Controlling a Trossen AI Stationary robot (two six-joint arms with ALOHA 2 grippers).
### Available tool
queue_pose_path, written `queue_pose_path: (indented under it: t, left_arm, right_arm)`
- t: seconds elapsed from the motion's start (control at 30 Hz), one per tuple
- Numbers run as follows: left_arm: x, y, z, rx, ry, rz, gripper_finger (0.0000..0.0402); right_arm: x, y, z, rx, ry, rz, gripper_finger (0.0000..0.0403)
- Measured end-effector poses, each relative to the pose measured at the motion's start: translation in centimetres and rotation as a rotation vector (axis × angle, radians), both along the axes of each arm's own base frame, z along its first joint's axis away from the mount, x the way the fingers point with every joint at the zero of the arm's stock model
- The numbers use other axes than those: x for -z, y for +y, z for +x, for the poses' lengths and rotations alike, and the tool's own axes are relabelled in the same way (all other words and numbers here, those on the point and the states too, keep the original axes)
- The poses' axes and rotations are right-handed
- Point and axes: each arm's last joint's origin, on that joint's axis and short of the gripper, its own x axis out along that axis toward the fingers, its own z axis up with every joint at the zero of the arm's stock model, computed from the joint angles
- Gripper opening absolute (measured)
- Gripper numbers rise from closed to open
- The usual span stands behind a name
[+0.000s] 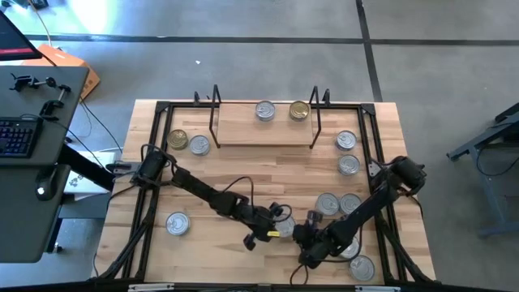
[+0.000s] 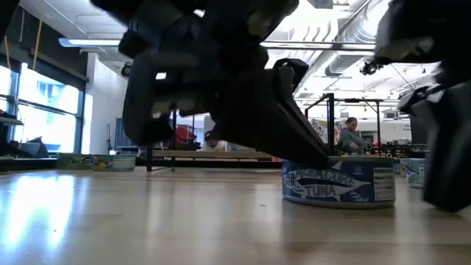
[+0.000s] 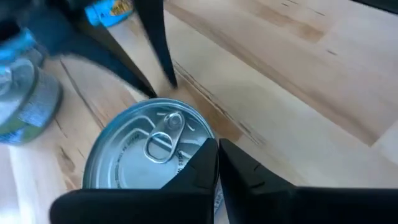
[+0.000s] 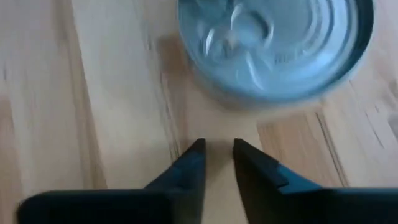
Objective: Stack canned seafood by type on shelf
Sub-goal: Put the blue tuna can on the shelf
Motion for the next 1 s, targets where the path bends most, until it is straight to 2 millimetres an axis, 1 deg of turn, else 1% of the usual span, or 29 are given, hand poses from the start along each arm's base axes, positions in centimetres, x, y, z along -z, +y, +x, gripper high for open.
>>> queue_pose_path:
  t: [0.07,0.13,0.2,0.23,0.3,0.37,0.47,0.6,0.7,0.9,1.0]
  left_arm:
    - [-0.5,0.0,0.0,-0.023,0.034,-0.017,0.0004]
    - [-1.1,0.0,0.1,-0.045,0.038,-0.037,0.0001]
    - [-1.9,0.2,0.3,-0.072,0.034,-0.061,0.0001]
    - [-2.3,0.3,0.4,-0.083,0.029,-0.074,0.0001]
    - [-2.9,0.6,0.5,-0.107,0.015,-0.102,0.0001]
    - [-3.2,0.9,0.6,-0.135,0.017,-0.128,0.0001]
    - [-3.9,1.4,0.7,-0.175,0.015,-0.17,0.0001]
    - [-4.0,1.8,0.9,-0.197,0.013,-0.19,0.0]
    - [-3.9,1.9,0.9,-0.202,0.018,-0.19,0.0]
    - [-4.0,2.0,1.0,-0.204,0.009,-0.194,0.0]
    - [-4.0,2.0,1.0,-0.204,0.009,-0.194,0.0]
  right_arm:
    - [-0.7,0.4,-0.6,-0.083,-0.025,-0.047,0.011]
    - [-1.5,1.2,-1.5,-0.087,-0.173,-0.21,0.0128]
    - [-1.7,1.9,-2.6,-0.056,-0.302,-0.362,0.0134]
    - [-1.6,2.2,-3.2,-0.049,-0.332,-0.406,0.0135]
    - [-1.6,2.4,-3.9,-0.034,-0.374,-0.458,0.0135]
    - [-1.7,2.5,-4.1,-0.025,-0.399,-0.479,0.0135]
    - [-1.7,2.6,-3.8,-0.075,-0.371,-0.483,0.0135]
    - [-1.6,2.5,-3.1,-0.224,-0.299,-0.51,0.0146]
    - [-1.6,2.0,-2.5,-0.259,-0.268,-0.541,0.018]
    - [-1.4,0.9,-1.0,-0.286,-0.237,-0.572,0.0271]
    - [-0.5,0.5,-0.1,-0.294,-0.222,-0.594,0.0291]
